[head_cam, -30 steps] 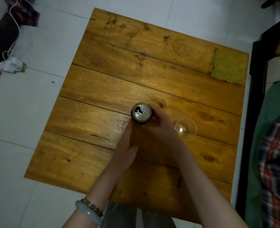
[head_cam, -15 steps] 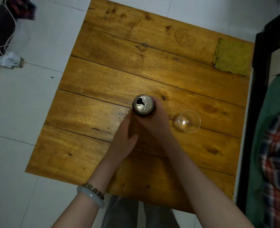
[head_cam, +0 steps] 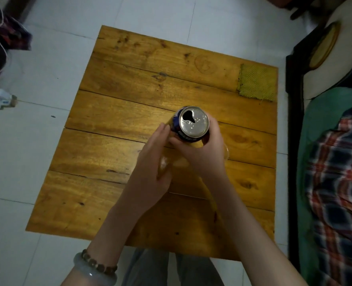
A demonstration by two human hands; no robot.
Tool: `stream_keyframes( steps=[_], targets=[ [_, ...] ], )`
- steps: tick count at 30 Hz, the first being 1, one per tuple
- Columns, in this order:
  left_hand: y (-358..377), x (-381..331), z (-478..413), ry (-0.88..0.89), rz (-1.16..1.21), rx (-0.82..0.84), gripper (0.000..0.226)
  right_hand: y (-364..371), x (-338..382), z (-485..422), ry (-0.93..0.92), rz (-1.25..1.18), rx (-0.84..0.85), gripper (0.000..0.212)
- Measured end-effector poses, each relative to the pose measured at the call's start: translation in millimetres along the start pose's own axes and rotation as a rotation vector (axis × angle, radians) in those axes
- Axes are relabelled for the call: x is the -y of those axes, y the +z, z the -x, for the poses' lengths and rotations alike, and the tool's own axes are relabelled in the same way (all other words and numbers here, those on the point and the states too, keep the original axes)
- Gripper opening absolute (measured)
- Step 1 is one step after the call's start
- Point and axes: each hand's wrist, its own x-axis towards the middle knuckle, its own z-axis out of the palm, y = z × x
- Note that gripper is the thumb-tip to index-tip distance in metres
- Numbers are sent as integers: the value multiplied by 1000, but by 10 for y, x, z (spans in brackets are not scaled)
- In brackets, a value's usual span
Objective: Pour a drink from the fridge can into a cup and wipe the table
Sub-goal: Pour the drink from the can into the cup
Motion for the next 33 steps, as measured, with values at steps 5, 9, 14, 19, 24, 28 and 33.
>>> stream_keyframes(
  steps=[5, 9, 14, 19, 24, 28, 33],
  targets=[
    [179, -441, -53, 34, 197, 64, 72, -550, 226, 103, -44, 16, -21, 72],
    [466, -623, -52, 24, 325, 114, 68, -970, 168, 154, -71, 88, -40, 73],
    [975, -732, -32, -95, 560, 146, 62, -1437, -118, 228, -46, 216, -8, 80],
    [1483, -776, 31, -334, 739, 17, 34, -1804, -403, 202, -86, 375, 97, 71],
    [1795, -766, 65, -414, 949, -80, 53, -1931, -677, 121, -97, 469, 233, 72],
    [1992, -699, 82, -401, 994, -125, 69, -1943, -856, 21, -136, 517, 304, 71],
    [2168, -573, 35, -507, 1060, -234, 46, -1889, -1001, -91, -157, 561, 337, 70]
  ],
)
